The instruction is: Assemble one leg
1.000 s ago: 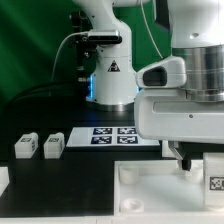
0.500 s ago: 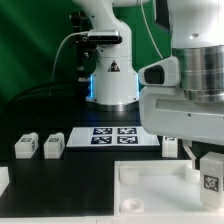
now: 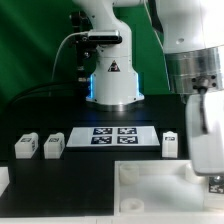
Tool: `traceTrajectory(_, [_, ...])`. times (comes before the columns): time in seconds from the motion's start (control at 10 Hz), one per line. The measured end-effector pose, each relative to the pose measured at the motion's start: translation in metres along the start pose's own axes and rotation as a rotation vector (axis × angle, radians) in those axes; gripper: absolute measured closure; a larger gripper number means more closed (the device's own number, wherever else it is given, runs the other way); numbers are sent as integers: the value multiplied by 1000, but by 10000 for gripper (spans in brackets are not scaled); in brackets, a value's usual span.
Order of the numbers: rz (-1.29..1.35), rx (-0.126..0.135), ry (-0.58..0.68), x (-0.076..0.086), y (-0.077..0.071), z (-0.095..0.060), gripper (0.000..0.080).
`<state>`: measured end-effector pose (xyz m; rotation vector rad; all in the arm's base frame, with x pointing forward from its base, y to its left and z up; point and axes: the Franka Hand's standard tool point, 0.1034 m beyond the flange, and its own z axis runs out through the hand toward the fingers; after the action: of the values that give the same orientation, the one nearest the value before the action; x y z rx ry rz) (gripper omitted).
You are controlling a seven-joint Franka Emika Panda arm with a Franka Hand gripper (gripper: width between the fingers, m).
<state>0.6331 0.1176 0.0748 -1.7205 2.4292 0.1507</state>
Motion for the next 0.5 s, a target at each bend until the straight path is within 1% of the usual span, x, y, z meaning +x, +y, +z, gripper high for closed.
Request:
traceTrajectory(0.1, [-61,-1,1,1,0,0,508])
traceTrajectory(0.2, [-64,-2,1,1,1,0,506])
traceTrajectory(0.3, [-65,-3,2,1,1,0,377])
traceTrajectory(0.4, [-129,-4,3,1,1,1,377])
traceTrajectory(0.5, [-269,-12,4,0,4,3,242])
